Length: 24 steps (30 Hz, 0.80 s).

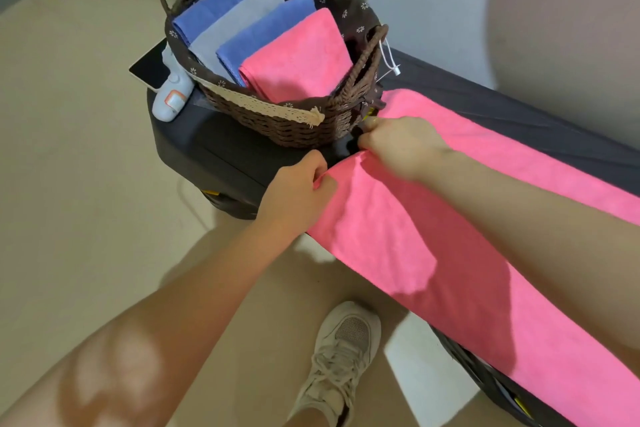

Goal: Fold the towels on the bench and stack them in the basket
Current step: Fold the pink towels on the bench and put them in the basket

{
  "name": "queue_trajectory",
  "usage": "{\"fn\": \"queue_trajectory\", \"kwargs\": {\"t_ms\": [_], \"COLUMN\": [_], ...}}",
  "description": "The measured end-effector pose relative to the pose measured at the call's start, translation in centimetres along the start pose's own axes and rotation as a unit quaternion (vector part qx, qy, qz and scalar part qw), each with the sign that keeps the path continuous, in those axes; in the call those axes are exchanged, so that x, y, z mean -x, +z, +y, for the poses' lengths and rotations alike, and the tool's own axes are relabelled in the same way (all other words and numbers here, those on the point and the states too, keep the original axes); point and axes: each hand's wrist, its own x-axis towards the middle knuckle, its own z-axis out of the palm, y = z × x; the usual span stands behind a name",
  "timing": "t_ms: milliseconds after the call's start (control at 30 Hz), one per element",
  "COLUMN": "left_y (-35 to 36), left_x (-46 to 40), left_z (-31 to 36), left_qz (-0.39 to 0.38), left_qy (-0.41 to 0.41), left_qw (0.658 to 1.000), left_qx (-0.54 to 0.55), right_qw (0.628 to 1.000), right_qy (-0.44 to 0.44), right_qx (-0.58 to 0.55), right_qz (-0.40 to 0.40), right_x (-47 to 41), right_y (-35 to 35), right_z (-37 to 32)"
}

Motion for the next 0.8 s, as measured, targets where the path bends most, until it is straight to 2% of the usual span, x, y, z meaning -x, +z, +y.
{"fn": "queue_trajectory", "kwargs": {"t_ms": [133,233,333,467,533,633,700,800], "left_y": [-0.3,-1.0,-1.9,-3.5,-4.8,-6.6,-6.7,-4.8], "left_x": [0.1,0.0,0.1,-0.2,-0.9,-1.7,-1.8,-0.9], "left_z": [-0.7,-0.8,-0.2,1.2,1.8,2.7,3.5,5.2], "left_qz": [0.003,0.032,0.063,0.091,0.122,0.174,0.155,0.056], "left_qy": [0.006,0.017,0.055,0.1,0.092,0.075,0.093,0.167], "left_qw": [1.0,0.999,0.995,0.989,0.986,0.978,0.979,0.98], "left_qx": [0.015,0.032,0.047,0.055,0.065,0.088,0.091,0.096], "right_qw": [0.995,0.98,0.944,0.883,0.846,0.825,0.819,0.81], "right_qy": [0.097,0.181,0.245,0.266,0.276,0.28,0.274,0.278], "right_qx": [-0.002,-0.075,-0.19,-0.32,-0.374,-0.404,-0.429,-0.451], "right_qz": [-0.003,0.037,0.112,0.218,0.261,0.278,0.267,0.251], "right_x": [0.7,1.4,0.8,-1.8,-3.4,-4.9,-4.5,-1.2], "right_y": [0.5,0.1,-1.0,-3.2,-4.7,-6.9,-7.8,-7.2], "right_z": [3.9,6.4,7.6,7.8,7.9,8.4,9.4,10.9]}}
